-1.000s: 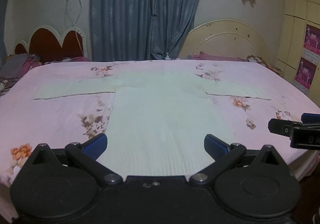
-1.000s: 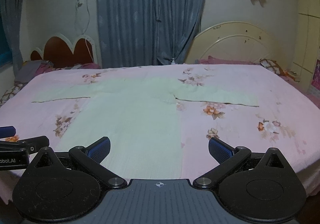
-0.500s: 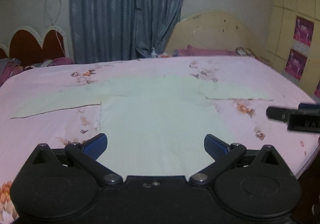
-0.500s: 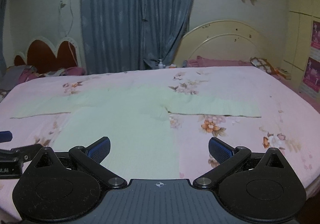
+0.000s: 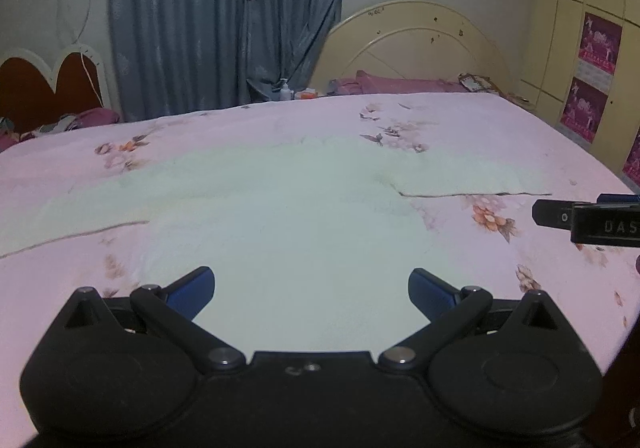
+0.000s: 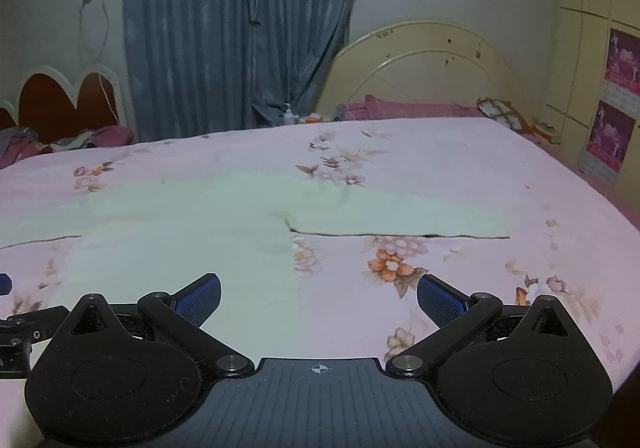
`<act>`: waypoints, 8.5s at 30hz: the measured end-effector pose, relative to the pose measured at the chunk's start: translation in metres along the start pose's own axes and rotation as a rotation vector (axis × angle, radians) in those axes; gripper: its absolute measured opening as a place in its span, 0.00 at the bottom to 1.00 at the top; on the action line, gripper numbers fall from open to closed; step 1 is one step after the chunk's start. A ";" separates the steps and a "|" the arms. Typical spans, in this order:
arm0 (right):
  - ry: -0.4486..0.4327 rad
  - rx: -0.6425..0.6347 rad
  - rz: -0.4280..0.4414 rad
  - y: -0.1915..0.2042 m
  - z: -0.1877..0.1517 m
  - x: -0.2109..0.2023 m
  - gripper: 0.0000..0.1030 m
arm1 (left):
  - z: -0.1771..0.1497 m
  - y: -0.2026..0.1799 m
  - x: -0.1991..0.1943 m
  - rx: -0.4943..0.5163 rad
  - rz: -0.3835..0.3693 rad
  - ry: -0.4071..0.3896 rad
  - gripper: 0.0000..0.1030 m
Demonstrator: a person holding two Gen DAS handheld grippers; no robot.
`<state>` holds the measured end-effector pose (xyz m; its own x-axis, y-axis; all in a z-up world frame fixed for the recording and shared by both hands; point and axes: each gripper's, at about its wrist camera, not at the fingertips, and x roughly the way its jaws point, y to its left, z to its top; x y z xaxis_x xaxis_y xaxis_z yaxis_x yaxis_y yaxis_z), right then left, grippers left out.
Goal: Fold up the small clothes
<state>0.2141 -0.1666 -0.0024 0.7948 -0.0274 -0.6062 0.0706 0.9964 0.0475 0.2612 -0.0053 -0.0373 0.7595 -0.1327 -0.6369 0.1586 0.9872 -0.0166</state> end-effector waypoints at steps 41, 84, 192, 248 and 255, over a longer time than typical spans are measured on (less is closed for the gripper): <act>0.097 0.612 -0.071 -0.337 0.015 0.250 0.03 | 0.077 -0.048 0.179 -0.211 0.096 0.224 1.00; 0.173 -0.151 0.373 0.128 0.031 0.253 0.43 | 0.042 0.194 0.183 -0.369 -0.117 0.138 0.45; 0.144 0.080 0.201 0.017 0.054 0.253 0.68 | -0.074 0.489 0.076 -1.067 0.366 -0.216 0.59; 0.151 0.170 0.148 -0.026 0.067 0.255 0.38 | 0.101 0.199 0.225 -0.252 -0.137 -0.041 0.03; 0.145 0.241 0.193 -0.041 0.069 0.244 0.39 | 0.083 0.122 0.275 -0.167 -0.259 0.115 0.16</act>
<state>0.4472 -0.2202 -0.0974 0.7146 0.1891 -0.6735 0.0814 0.9337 0.3486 0.5420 0.0717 -0.1504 0.6296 -0.3800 -0.6777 0.2246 0.9240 -0.3094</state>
